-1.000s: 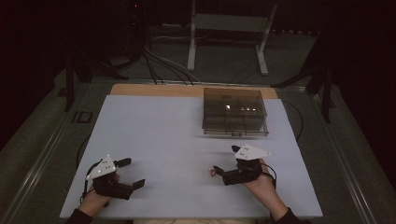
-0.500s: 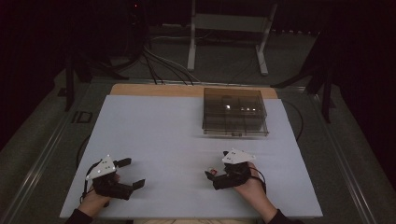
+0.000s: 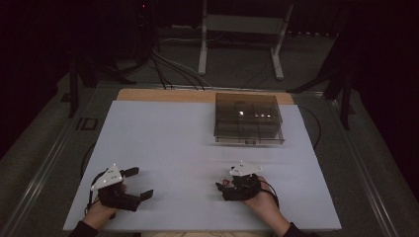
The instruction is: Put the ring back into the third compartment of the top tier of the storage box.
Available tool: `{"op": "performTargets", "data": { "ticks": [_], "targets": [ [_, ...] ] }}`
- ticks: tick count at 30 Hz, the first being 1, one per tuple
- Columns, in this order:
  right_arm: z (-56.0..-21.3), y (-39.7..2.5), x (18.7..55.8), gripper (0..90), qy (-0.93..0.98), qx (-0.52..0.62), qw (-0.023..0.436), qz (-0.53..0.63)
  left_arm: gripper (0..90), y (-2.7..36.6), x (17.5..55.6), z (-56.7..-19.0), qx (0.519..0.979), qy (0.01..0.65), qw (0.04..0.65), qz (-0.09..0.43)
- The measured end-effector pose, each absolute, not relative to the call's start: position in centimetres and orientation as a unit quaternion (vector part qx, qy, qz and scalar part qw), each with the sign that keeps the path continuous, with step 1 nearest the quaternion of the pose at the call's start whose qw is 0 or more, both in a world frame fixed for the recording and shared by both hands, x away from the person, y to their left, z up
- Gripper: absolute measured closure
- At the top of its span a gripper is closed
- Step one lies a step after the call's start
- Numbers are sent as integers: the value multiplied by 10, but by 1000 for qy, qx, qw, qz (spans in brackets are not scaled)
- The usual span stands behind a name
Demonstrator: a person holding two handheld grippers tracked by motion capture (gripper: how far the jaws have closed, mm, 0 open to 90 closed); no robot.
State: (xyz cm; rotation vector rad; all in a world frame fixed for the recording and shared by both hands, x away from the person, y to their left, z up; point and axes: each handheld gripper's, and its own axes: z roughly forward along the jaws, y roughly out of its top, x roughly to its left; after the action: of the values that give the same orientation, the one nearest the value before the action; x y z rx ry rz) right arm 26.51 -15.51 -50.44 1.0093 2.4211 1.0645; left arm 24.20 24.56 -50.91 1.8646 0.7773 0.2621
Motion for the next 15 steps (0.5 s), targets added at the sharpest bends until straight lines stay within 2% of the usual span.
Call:
{"op": "performTargets", "data": {
  "ticks": [15],
  "targets": [
    [-514, -151, 266, 462, 854, 367, 141, 341, 0, 245, 242, -509, 780, 324, 524, 110]
  ]
}}
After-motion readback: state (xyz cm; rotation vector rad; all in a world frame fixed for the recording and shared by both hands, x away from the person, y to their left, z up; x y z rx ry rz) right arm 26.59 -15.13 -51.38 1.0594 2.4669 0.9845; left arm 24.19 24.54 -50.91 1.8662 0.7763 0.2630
